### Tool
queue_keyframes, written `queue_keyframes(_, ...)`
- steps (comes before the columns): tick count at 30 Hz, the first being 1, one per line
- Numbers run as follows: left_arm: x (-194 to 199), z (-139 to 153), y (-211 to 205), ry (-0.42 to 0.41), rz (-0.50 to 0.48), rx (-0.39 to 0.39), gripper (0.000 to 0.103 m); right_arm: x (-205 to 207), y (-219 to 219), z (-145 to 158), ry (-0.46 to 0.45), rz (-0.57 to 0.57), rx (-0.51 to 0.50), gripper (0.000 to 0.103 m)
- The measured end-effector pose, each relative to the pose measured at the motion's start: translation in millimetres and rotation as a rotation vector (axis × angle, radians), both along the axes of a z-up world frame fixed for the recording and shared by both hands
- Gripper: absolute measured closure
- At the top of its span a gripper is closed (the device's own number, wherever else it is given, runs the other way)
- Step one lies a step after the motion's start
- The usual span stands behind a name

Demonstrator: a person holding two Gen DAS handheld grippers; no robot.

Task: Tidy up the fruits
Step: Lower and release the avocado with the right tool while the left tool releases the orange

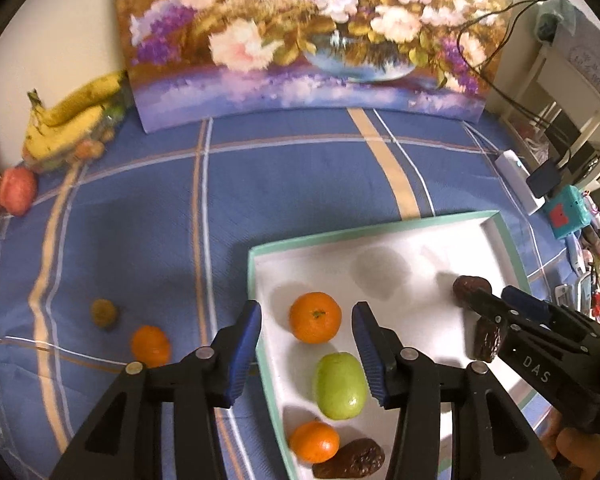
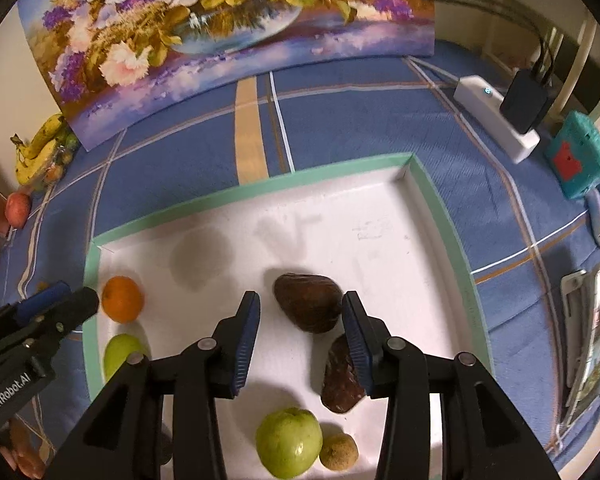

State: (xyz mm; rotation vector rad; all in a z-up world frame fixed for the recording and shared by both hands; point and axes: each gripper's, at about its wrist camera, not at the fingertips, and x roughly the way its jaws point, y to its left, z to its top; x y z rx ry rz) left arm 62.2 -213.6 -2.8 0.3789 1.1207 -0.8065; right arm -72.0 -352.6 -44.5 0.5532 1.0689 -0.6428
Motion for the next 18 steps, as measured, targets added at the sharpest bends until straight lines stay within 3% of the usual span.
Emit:
queue_keyframes(6,6.4,22.2,12.2,-0.04,0.017,-0.004,0.049,-4.5,5.4,24.9,0.0,0.01,-0.034,0.059)
queue_keyframes(18,9.2,38.1,28.0,-0.07,0.045,-0.004,0.049,-16.0,18.2,64.7,-0.047,0.026,-0.102,0.059)
